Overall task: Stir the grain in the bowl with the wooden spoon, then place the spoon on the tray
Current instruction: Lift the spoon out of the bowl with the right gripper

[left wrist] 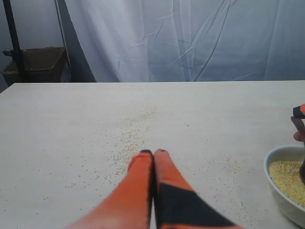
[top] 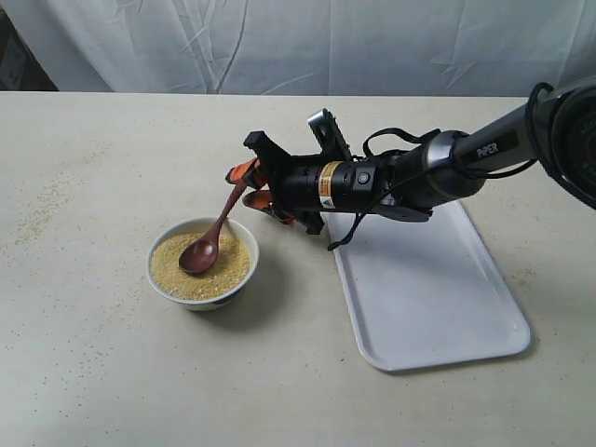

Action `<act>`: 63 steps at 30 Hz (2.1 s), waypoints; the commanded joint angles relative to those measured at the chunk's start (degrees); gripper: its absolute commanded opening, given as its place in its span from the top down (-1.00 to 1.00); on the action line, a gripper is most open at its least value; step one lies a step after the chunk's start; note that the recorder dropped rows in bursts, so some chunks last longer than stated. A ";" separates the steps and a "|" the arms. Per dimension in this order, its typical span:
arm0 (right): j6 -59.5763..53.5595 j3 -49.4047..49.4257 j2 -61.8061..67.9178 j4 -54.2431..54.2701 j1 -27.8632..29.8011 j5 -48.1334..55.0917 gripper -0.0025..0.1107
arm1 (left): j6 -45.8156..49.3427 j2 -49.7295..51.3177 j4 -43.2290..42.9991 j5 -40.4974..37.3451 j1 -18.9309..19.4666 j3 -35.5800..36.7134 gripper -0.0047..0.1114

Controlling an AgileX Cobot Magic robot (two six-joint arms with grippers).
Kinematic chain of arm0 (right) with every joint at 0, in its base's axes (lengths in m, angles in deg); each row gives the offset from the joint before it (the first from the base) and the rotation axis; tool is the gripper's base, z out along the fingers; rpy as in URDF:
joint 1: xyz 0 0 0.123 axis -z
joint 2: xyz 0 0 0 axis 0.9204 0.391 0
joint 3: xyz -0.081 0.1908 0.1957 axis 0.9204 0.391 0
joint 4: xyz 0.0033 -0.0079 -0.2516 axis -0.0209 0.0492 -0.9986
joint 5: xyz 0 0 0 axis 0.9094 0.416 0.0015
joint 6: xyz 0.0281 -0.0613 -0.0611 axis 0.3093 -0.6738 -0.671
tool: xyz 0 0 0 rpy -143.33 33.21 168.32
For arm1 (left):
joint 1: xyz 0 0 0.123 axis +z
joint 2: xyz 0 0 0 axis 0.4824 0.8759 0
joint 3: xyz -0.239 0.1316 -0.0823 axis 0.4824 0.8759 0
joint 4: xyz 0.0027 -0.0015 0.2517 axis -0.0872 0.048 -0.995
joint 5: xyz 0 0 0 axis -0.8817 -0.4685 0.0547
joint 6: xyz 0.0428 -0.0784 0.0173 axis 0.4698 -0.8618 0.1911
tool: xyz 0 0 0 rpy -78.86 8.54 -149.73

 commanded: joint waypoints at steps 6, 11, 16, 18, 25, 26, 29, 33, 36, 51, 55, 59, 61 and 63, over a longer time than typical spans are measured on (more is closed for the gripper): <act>-0.97 -0.32 -0.17 0.49 -0.58 0.52 0.66 | -0.19 -0.28 -0.05 0.35 0.04 0.30 0.92; -0.97 -0.32 -0.17 0.97 -1.39 1.66 0.97 | -0.19 -0.28 -0.05 0.35 0.04 0.30 0.92; -8.60 -0.32 -0.82 6.14 -2.74 0.16 0.97 | -0.19 -0.28 -0.05 0.35 0.04 0.30 0.92; -11.62 -0.32 -1.60 10.00 -3.11 -1.77 0.97 | -0.19 -0.28 -0.05 0.35 0.04 0.30 0.92; -33.25 -0.32 -6.85 17.83 -4.12 -9.52 0.97 | -0.19 -0.28 -0.05 0.35 0.04 0.30 0.92; -38.94 -0.32 -7.62 17.70 -4.40 -11.03 0.97 | -0.19 -0.28 -0.05 0.35 0.04 0.30 0.92; -52.87 -0.18 -8.91 17.27 -5.79 -14.14 0.97 | -0.19 -0.28 -0.05 0.35 0.04 0.30 0.92; -62.05 -0.18 -8.86 18.05 -8.67 -7.04 0.97 | -0.19 -0.28 -0.05 0.35 0.04 0.30 0.92; -73.85 -0.18 -7.43 19.06 -11.15 -4.13 0.97 | -0.19 -0.28 -0.05 0.35 0.04 0.30 0.92; -80.84 -0.18 -1.77 19.48 -15.51 -13.59 0.97 | -0.19 -0.28 -0.05 0.35 0.04 0.30 0.92; -80.98 -0.18 -3.99 24.63 -15.51 -13.40 0.97 | -0.19 -0.28 -0.05 0.35 0.04 0.30 0.92; -85.77 -0.18 -4.15 31.13 -15.39 -11.99 0.97 | -0.19 -0.28 -0.05 0.35 0.04 0.30 0.92; -88.82 -0.18 -4.02 31.75 -15.39 -7.54 0.97 | -0.19 -0.28 -0.05 0.35 0.04 0.30 0.92; -89.28 -0.18 -3.38 31.89 -15.39 -4.02 0.97 | -0.19 -0.28 -0.05 0.35 0.04 0.30 0.92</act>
